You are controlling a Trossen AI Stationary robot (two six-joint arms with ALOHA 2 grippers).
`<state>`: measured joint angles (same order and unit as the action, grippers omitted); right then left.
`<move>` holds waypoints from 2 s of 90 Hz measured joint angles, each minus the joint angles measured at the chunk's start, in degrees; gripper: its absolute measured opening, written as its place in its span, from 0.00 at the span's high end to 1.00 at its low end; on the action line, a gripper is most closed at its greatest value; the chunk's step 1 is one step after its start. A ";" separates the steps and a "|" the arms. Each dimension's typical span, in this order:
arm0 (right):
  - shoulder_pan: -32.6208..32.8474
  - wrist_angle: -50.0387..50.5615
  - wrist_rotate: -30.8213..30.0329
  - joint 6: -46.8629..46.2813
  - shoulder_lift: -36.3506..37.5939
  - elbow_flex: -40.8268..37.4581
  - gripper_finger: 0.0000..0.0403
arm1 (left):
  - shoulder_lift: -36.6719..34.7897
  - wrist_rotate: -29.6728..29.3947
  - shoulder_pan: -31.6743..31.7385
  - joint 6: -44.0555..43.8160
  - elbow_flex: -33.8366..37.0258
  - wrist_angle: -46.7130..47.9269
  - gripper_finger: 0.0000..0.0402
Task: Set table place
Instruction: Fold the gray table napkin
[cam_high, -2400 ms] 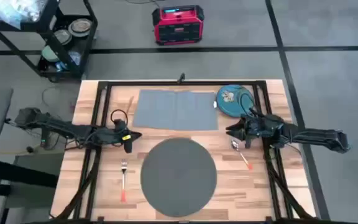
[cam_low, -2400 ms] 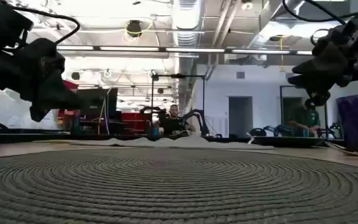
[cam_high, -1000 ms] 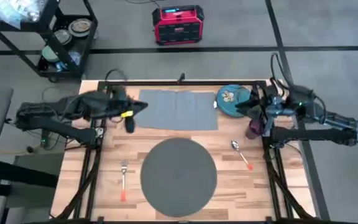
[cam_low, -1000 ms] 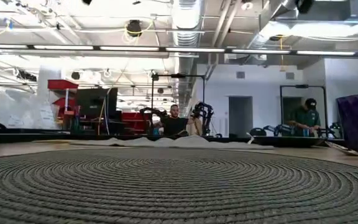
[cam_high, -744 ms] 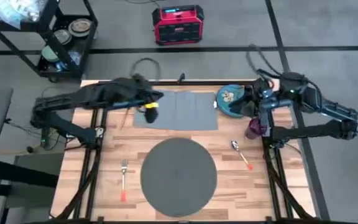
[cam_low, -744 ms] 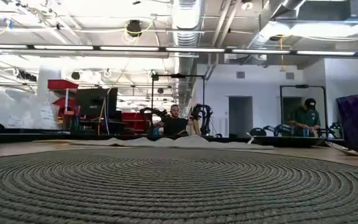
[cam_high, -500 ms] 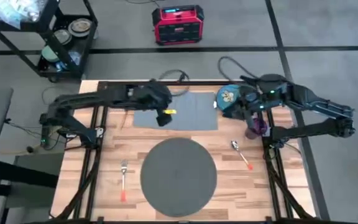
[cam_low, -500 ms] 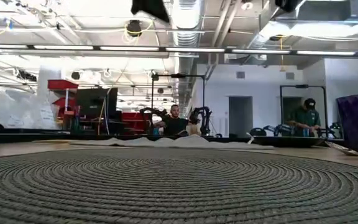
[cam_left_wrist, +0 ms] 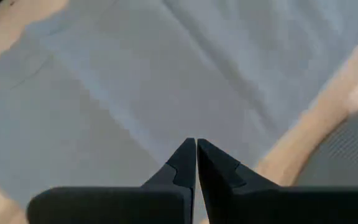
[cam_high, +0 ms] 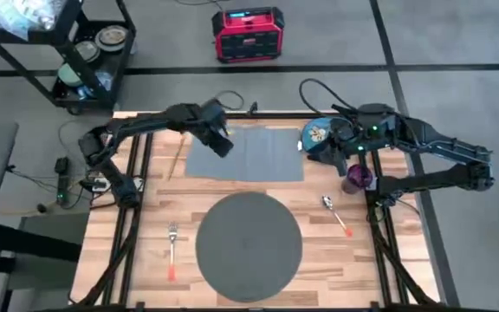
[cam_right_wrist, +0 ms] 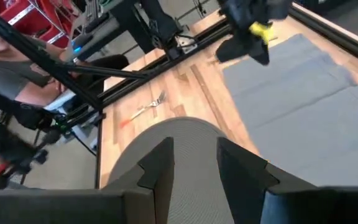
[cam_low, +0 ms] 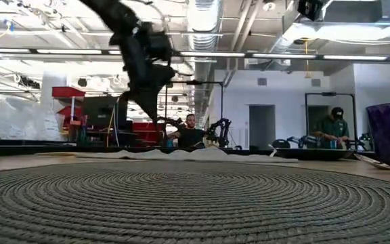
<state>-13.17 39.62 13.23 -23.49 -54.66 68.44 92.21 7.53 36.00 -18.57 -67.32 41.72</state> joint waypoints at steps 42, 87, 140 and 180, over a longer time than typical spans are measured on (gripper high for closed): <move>-0.07 0.61 -3.27 1.56 -0.69 0.03 0.73 | -3.98 3.27 0.60 -10.40 8.62 -8.17 1.00; 0.50 0.78 -4.29 2.86 -0.82 0.03 0.73 | -4.07 -6.42 4.93 -17.07 8.69 -1.16 1.00; 0.04 0.65 -4.30 4.07 -0.82 0.03 0.73 | -2.17 -3.39 3.03 -19.06 8.57 -8.06 0.87; -2.03 0.67 -4.36 4.07 -0.82 0.03 0.73 | -2.10 -5.22 10.45 -12.00 10.63 0.22 0.77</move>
<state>-15.20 40.29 8.86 -19.42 -55.48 68.47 90.11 2.31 46.46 -30.57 -56.69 41.94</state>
